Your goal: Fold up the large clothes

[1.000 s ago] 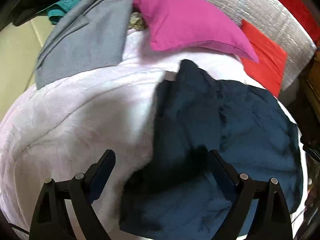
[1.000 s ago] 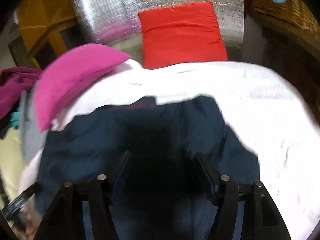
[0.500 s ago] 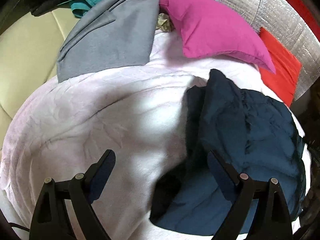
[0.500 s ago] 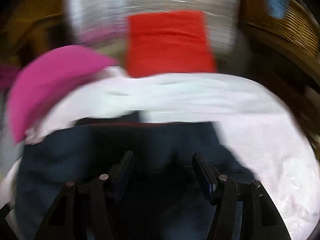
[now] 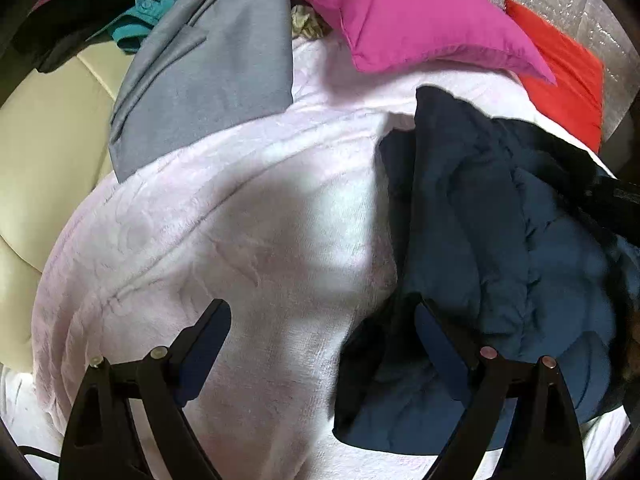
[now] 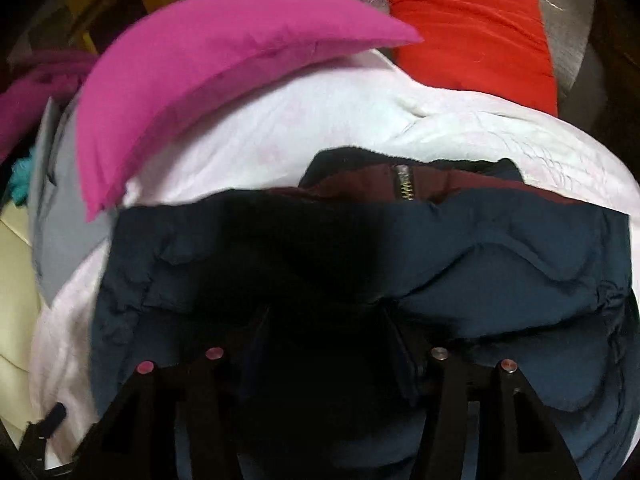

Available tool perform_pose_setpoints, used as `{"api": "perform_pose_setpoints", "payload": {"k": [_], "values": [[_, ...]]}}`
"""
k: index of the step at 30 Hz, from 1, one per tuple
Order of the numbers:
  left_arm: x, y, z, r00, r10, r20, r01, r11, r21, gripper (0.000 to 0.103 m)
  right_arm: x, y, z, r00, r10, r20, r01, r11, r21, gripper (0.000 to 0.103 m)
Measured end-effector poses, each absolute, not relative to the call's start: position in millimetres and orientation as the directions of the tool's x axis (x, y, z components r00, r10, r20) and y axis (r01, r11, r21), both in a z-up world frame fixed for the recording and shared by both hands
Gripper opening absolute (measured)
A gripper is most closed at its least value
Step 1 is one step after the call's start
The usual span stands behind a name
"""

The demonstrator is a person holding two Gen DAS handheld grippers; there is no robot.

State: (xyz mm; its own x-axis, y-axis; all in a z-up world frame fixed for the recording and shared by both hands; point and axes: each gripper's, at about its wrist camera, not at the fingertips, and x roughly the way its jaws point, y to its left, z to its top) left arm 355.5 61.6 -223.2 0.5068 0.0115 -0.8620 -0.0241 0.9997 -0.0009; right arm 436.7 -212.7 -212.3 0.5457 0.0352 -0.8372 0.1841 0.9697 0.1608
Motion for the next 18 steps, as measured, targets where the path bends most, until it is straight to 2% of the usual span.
{"api": "perform_pose_setpoints", "payload": {"k": [5,8,11,14,16,18], "values": [[345,68,-203,0.565,-0.059,-0.823,-0.013,0.997,-0.081,0.094,364,-249,-180,0.649,0.063,-0.758,0.207,0.944,0.255,0.059],[337,64,-195,0.584,-0.109,-0.804,0.025,0.993,-0.117,0.094,311,-273,-170,0.678,0.042,-0.734,0.222,0.94,0.259,0.059],[336,50,-202,0.558,-0.092,-0.825,0.053,0.996,-0.075,0.094,271,-299,-174,0.688,0.037,-0.725,0.257,0.921,0.291,0.059],[342,34,-230,0.475,0.011,-0.88,0.051,0.998,0.04,0.094,254,-314,-203,0.634,0.044,-0.772,0.312,0.899,0.307,0.059],[343,29,-237,0.458,0.024,-0.888,0.048,0.998,0.051,0.094,253,-325,-221,0.582,0.091,-0.808,0.318,0.889,0.329,0.059],[338,28,-230,0.474,0.036,-0.88,0.035,0.998,0.059,0.094,244,-326,-215,0.6,0.094,-0.795,0.308,0.889,0.338,0.059]]}}
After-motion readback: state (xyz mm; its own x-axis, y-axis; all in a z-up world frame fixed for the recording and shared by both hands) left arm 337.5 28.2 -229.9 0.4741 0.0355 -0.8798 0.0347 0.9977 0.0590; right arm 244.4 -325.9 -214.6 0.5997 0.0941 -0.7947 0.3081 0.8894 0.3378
